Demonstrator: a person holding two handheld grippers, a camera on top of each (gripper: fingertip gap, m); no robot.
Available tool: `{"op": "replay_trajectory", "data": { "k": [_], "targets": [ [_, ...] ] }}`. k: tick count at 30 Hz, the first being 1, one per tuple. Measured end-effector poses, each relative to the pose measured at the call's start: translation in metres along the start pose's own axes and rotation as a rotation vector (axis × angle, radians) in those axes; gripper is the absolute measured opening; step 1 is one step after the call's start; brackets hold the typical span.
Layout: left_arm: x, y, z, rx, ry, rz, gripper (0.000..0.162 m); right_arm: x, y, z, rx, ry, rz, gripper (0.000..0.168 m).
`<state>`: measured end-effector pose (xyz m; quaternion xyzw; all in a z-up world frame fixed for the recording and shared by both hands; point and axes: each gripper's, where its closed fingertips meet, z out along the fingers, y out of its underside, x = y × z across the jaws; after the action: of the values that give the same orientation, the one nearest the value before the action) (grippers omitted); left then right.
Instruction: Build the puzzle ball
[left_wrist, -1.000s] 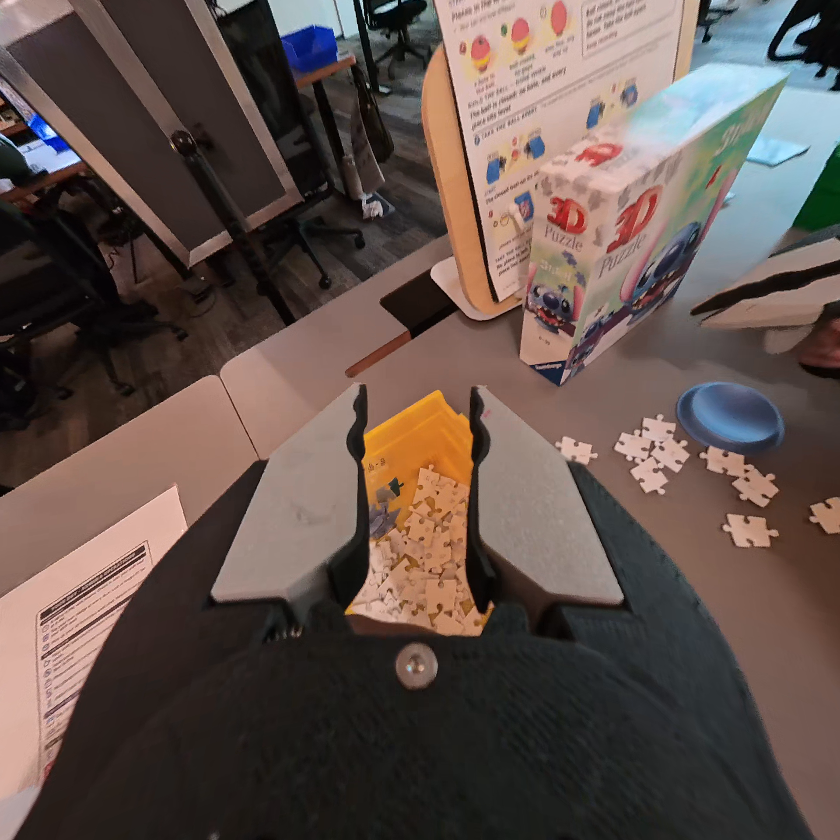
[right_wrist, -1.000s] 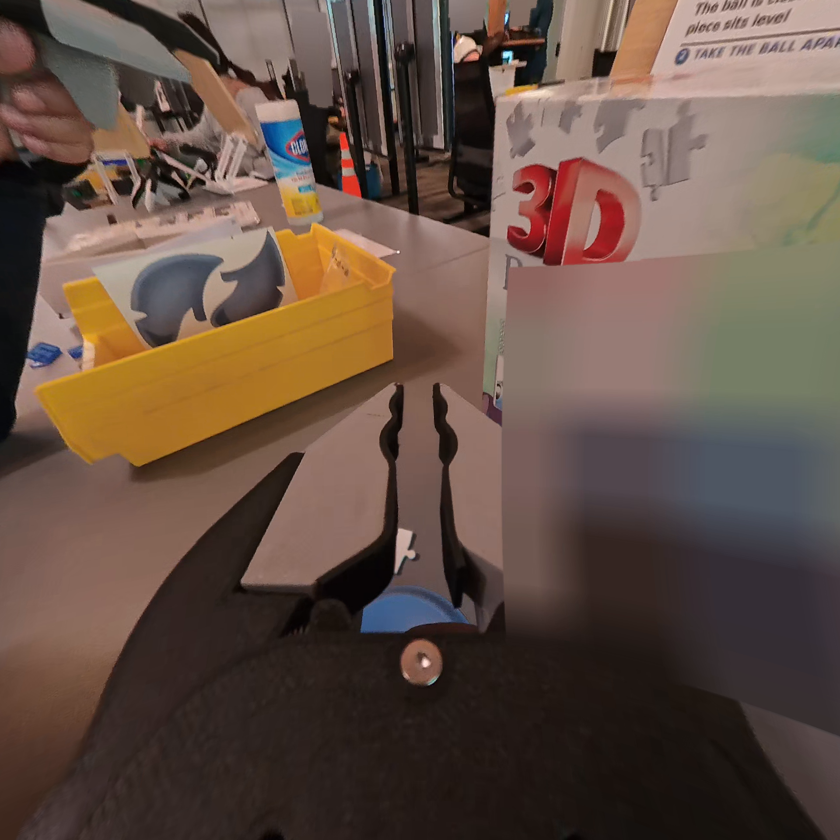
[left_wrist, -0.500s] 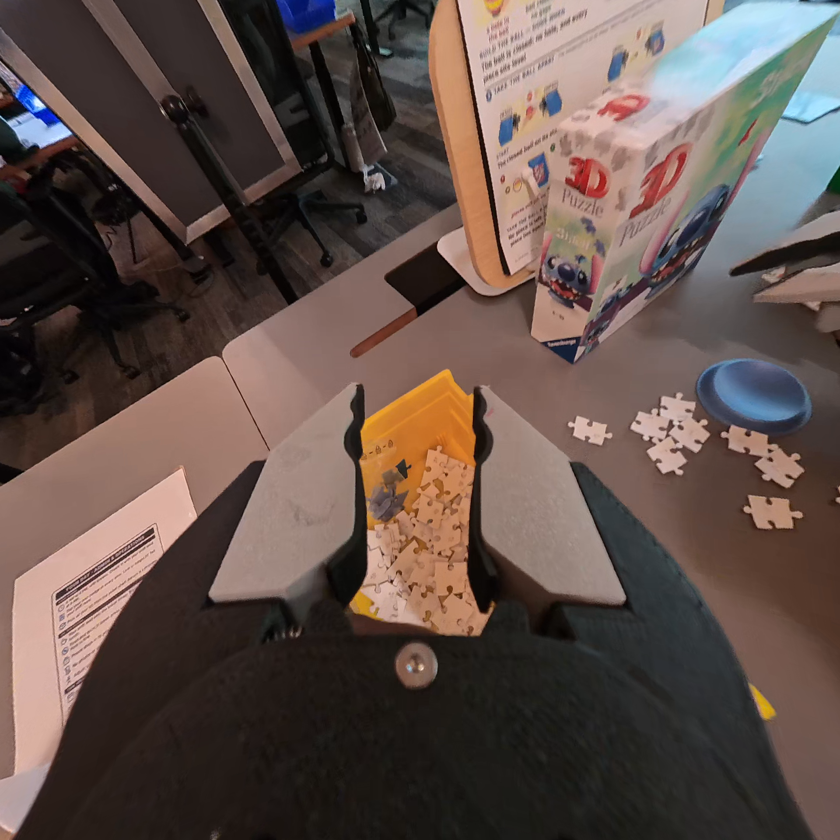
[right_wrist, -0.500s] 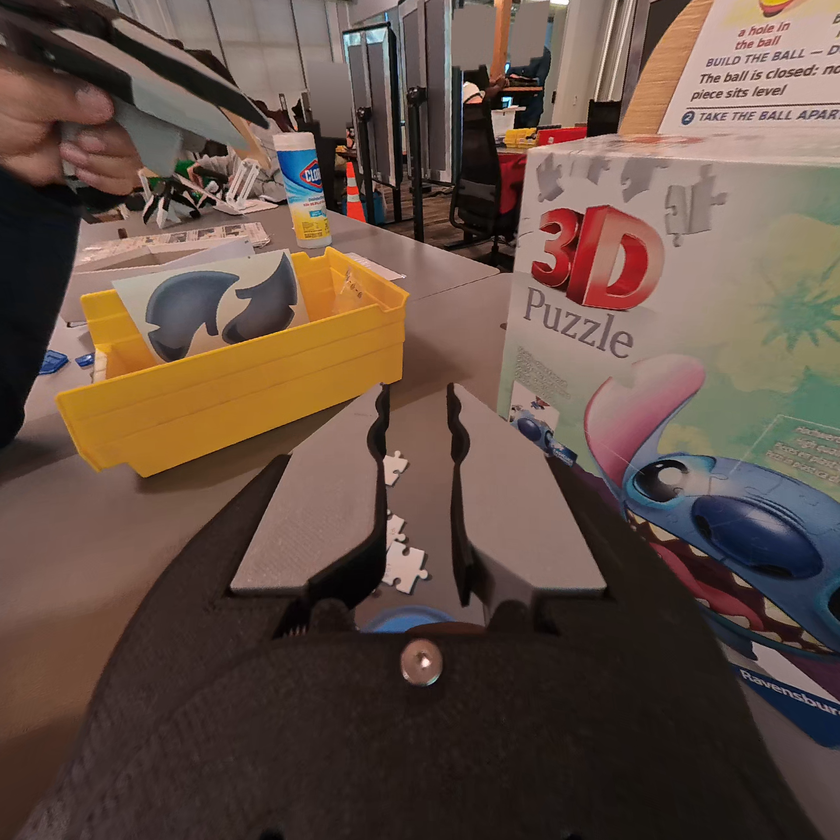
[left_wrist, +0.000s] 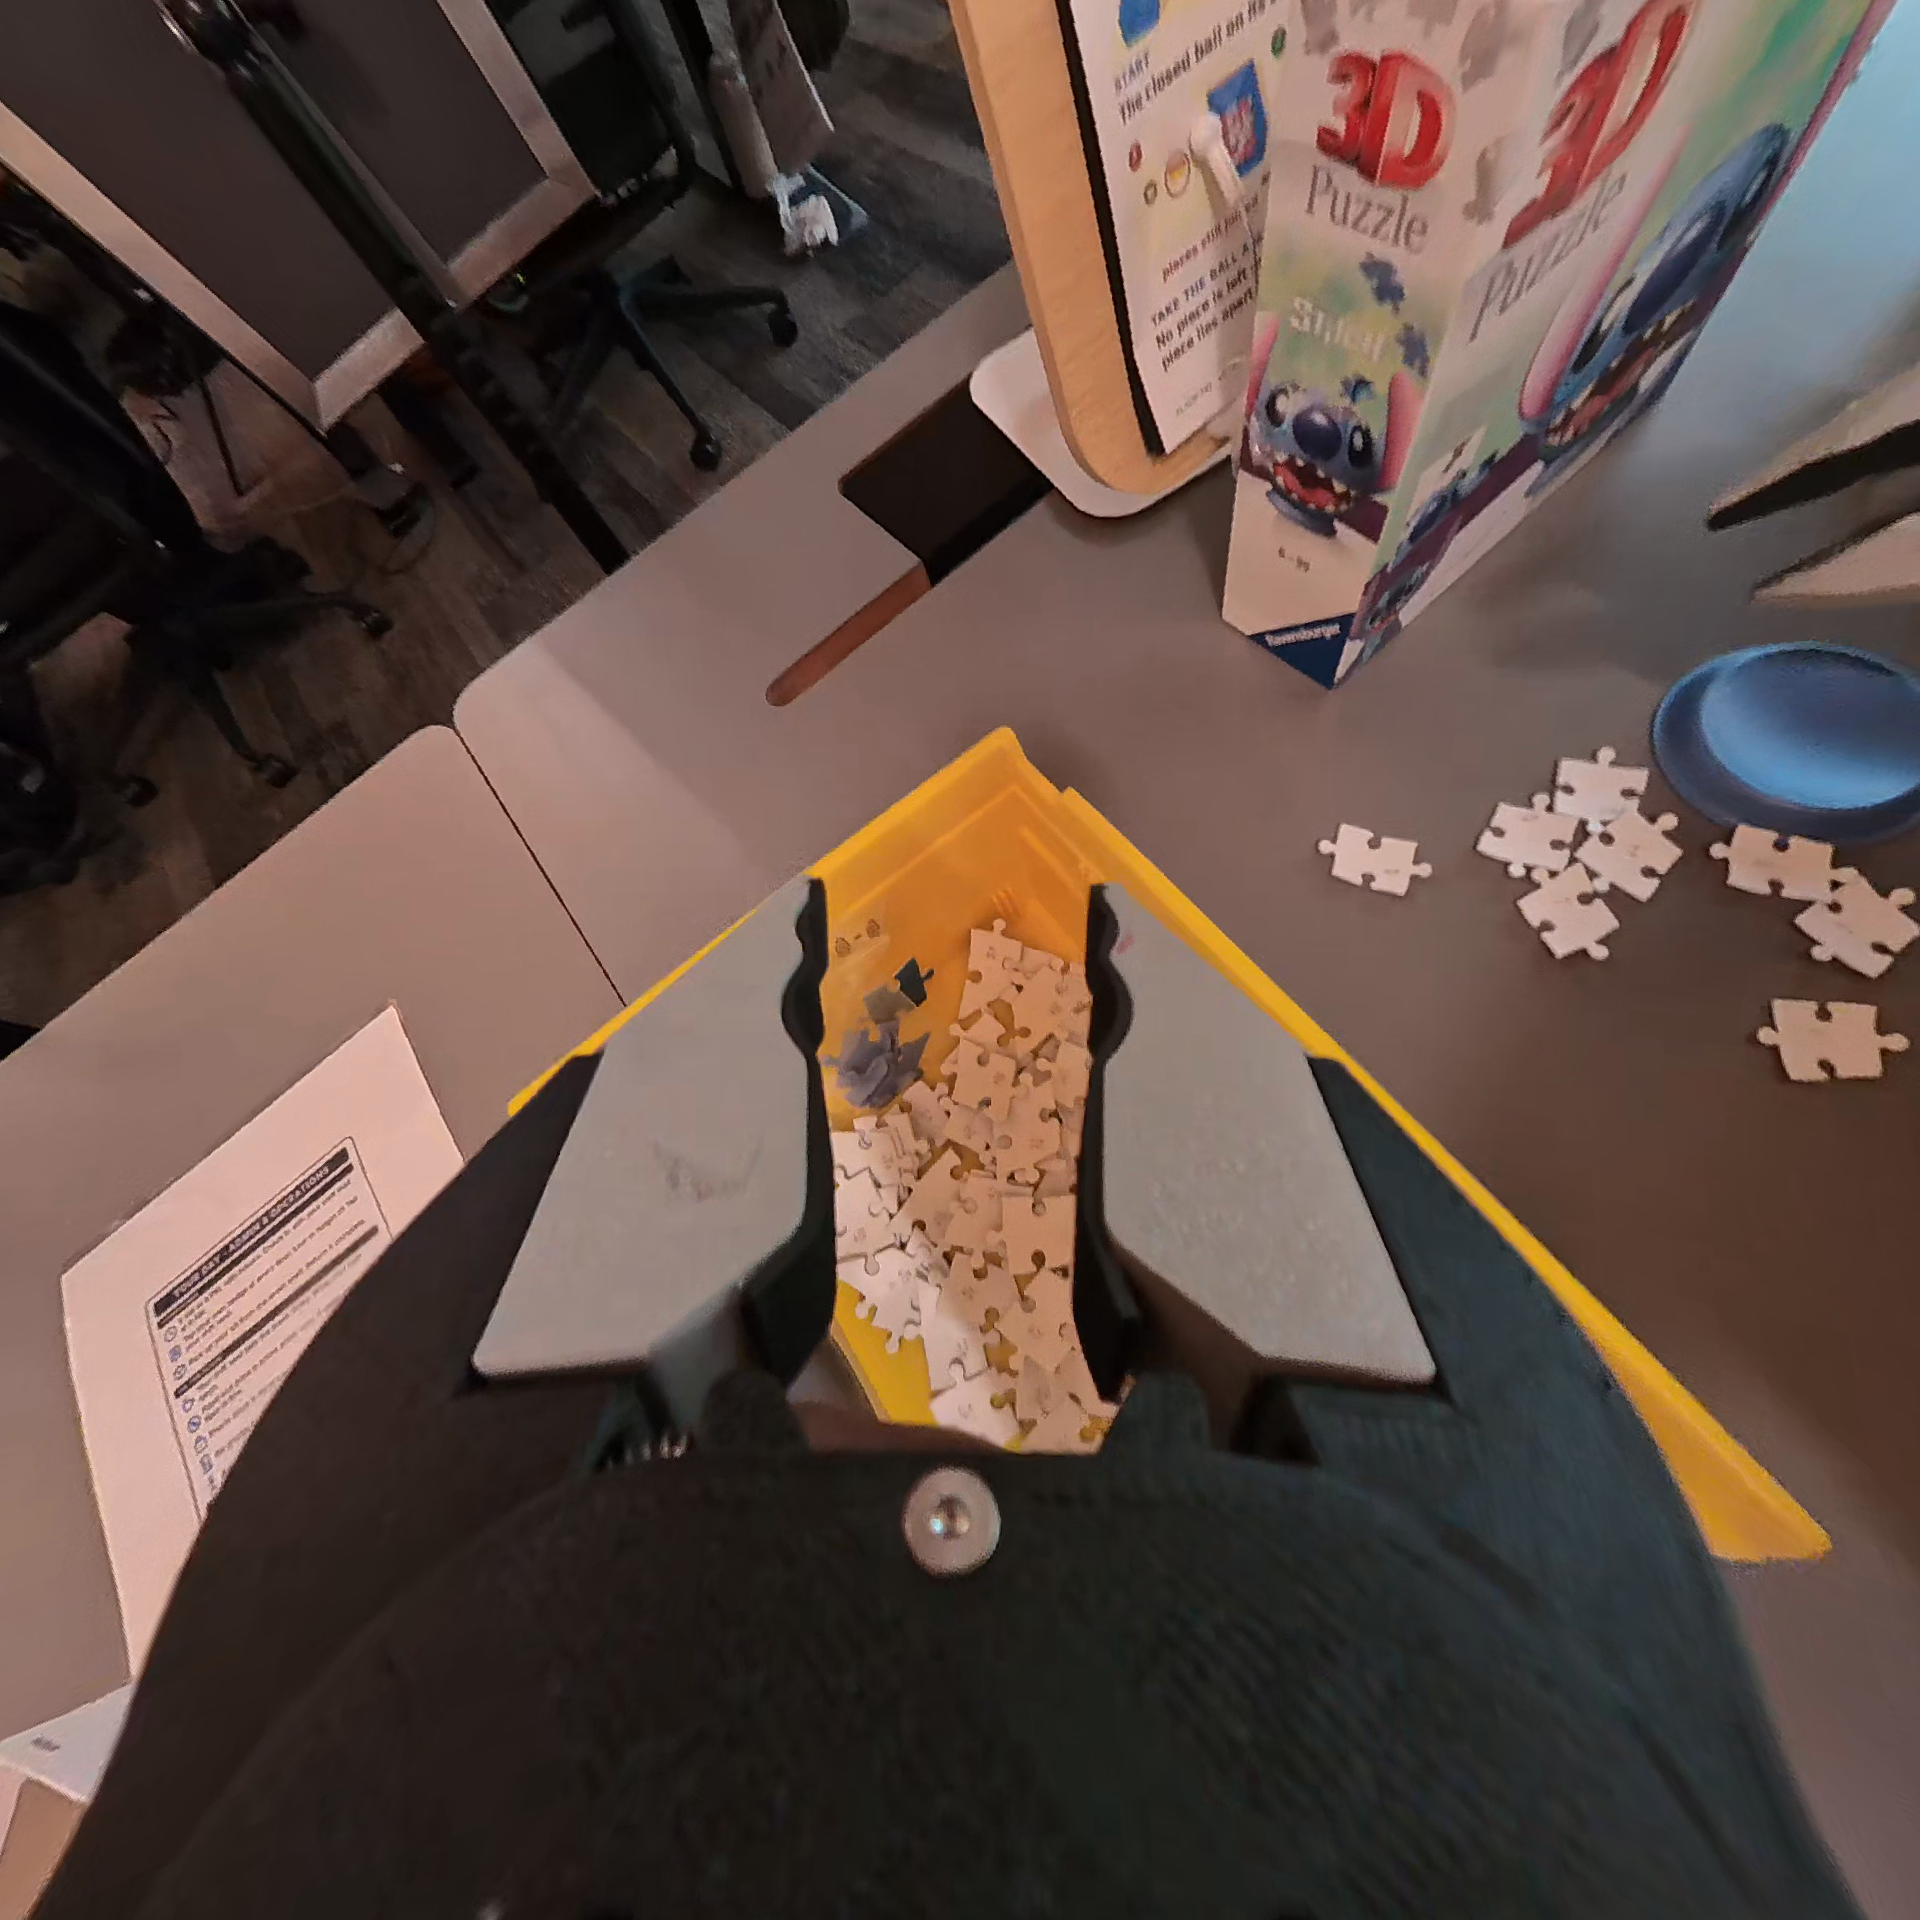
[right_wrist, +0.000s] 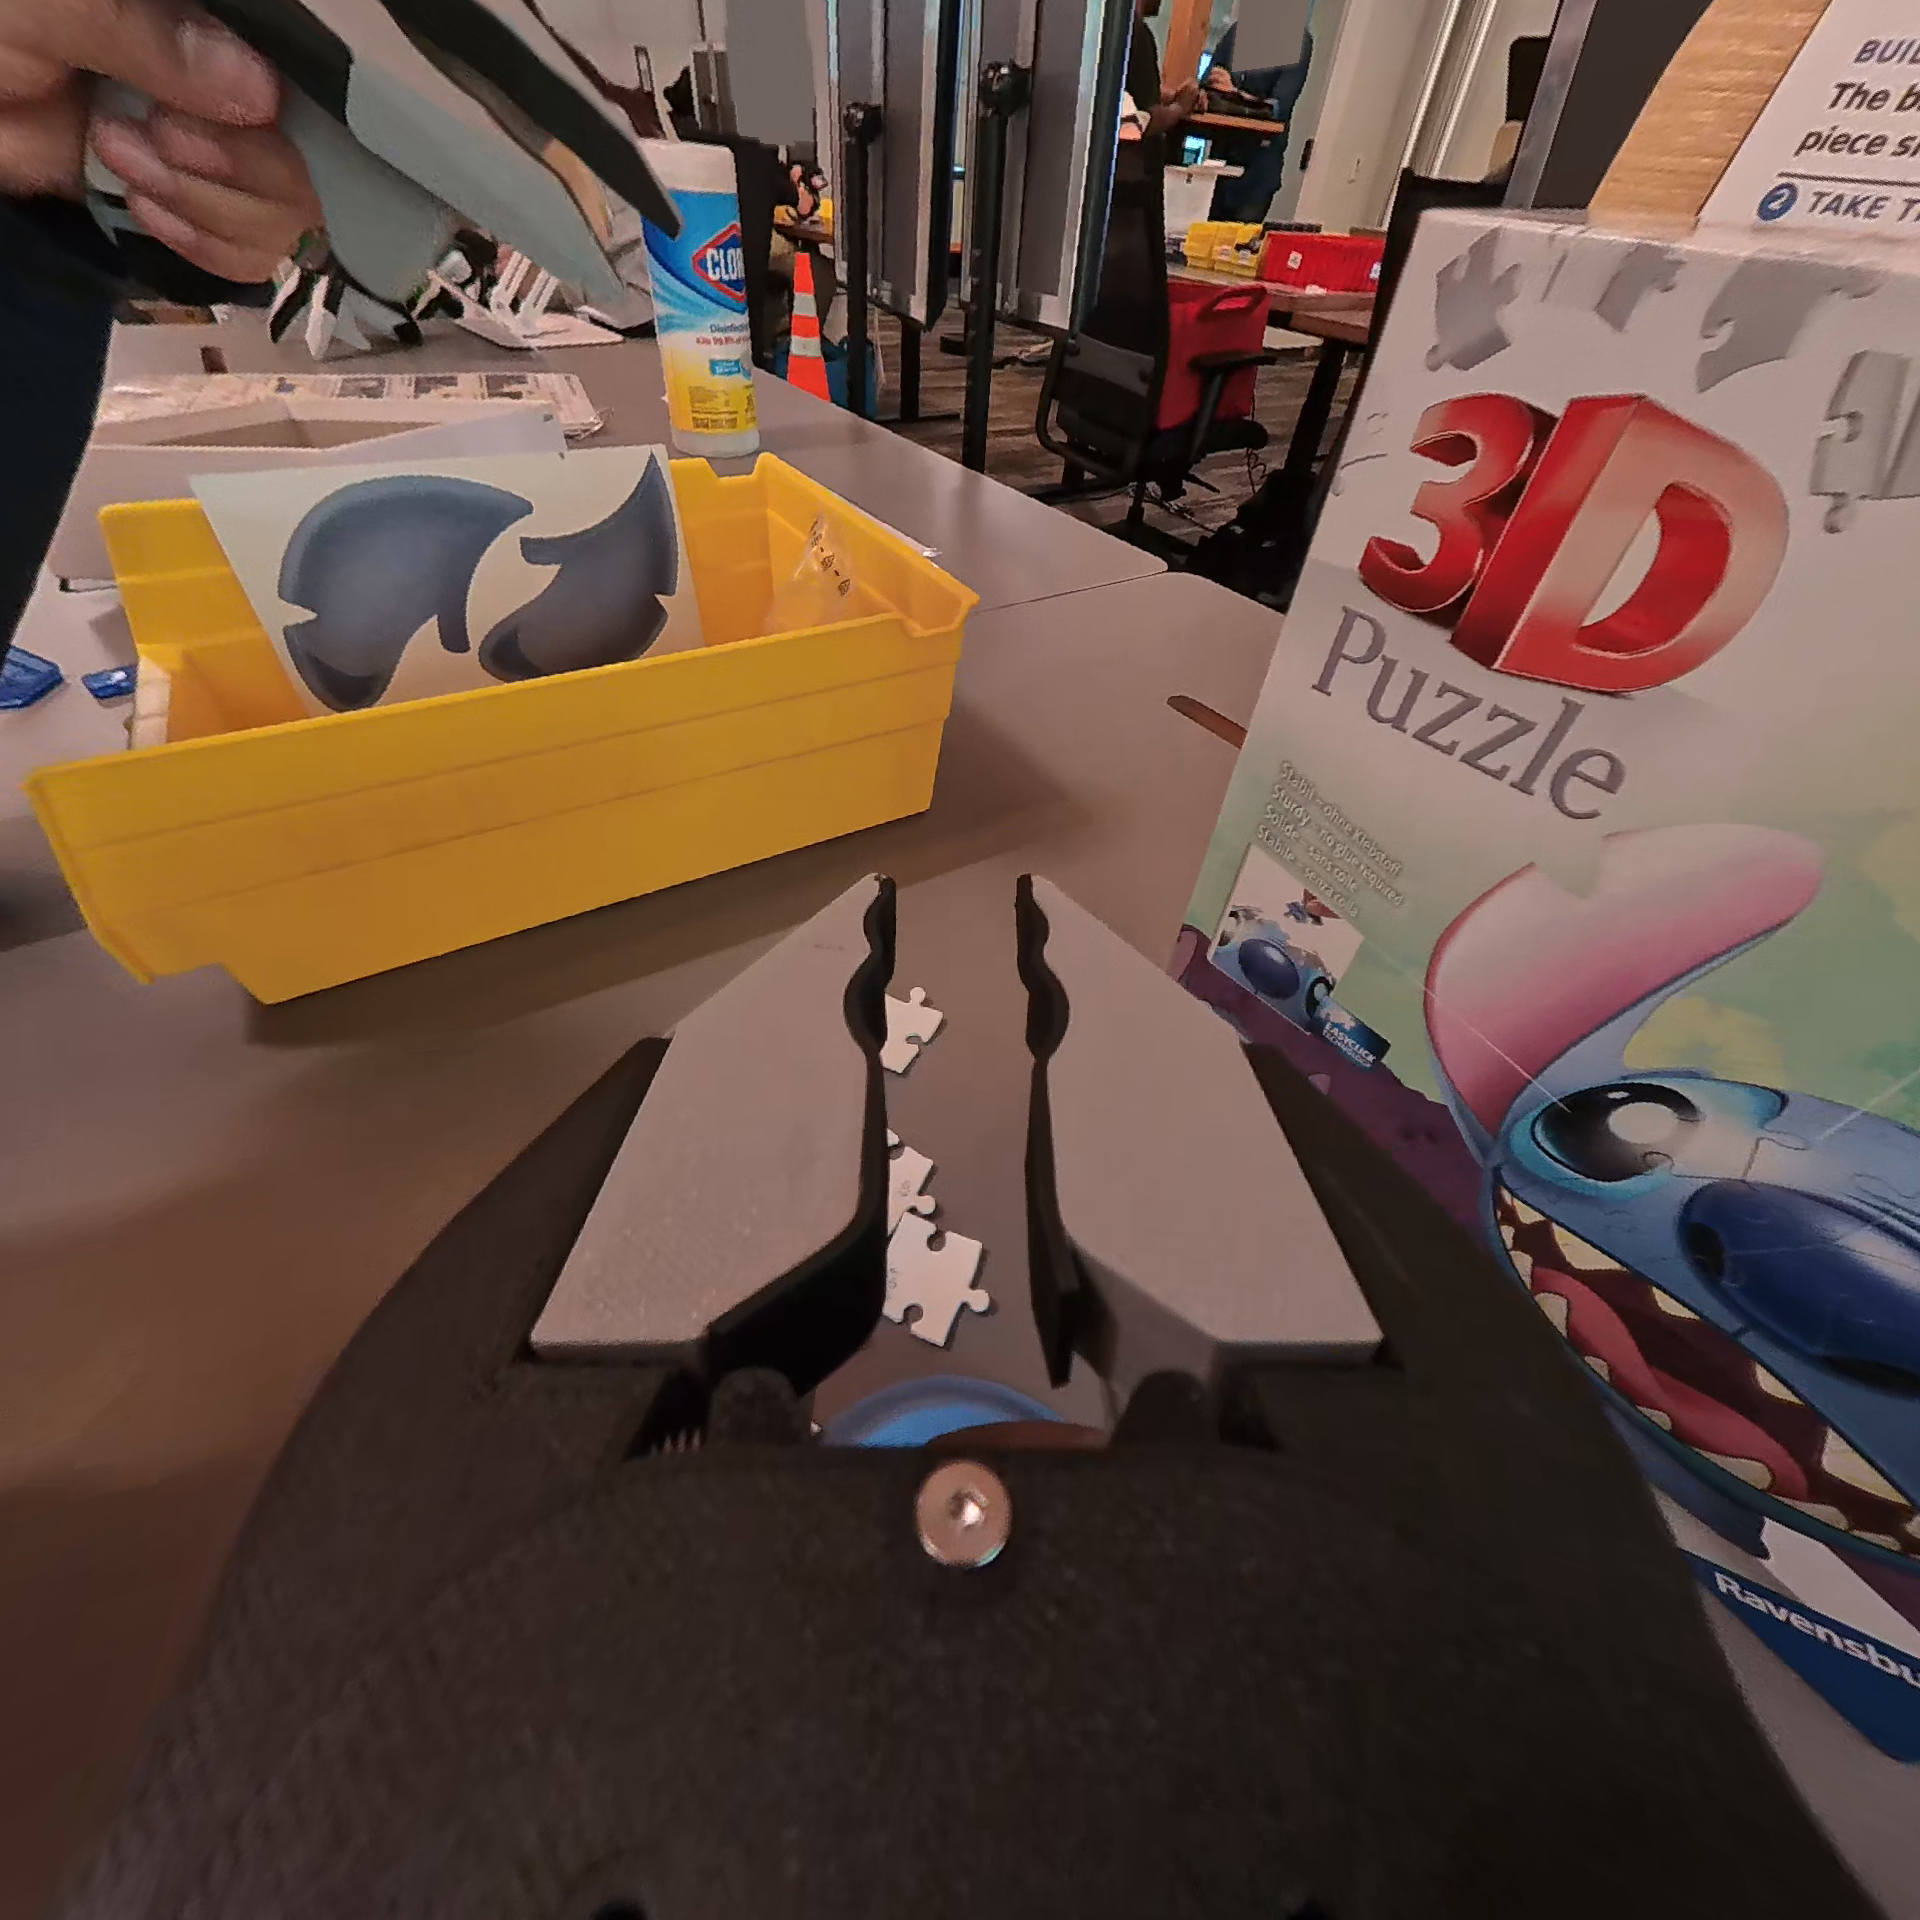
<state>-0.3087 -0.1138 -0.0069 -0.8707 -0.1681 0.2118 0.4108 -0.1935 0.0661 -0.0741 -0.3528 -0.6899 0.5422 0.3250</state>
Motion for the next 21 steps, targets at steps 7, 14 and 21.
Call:
{"op": "replay_trajectory", "data": {
  "k": [7, 14, 21],
  "targets": [
    [0.0, 0.012, 0.011, -0.068, -0.005, 0.02, 0.049, -0.004, 0.0, 0.001, 0.006, -0.011, 0.0, 0.018],
    [-0.002, 0.016, 0.015, -0.094, -0.024, 0.022, 0.049, -0.016, 0.008, 0.009, 0.0, -0.038, 0.011, 0.015],
    [-0.001, 0.019, 0.021, -0.118, -0.032, 0.039, 0.049, -0.025, 0.017, 0.015, -0.067, -0.021, -0.077, 0.015]
  ]
}}
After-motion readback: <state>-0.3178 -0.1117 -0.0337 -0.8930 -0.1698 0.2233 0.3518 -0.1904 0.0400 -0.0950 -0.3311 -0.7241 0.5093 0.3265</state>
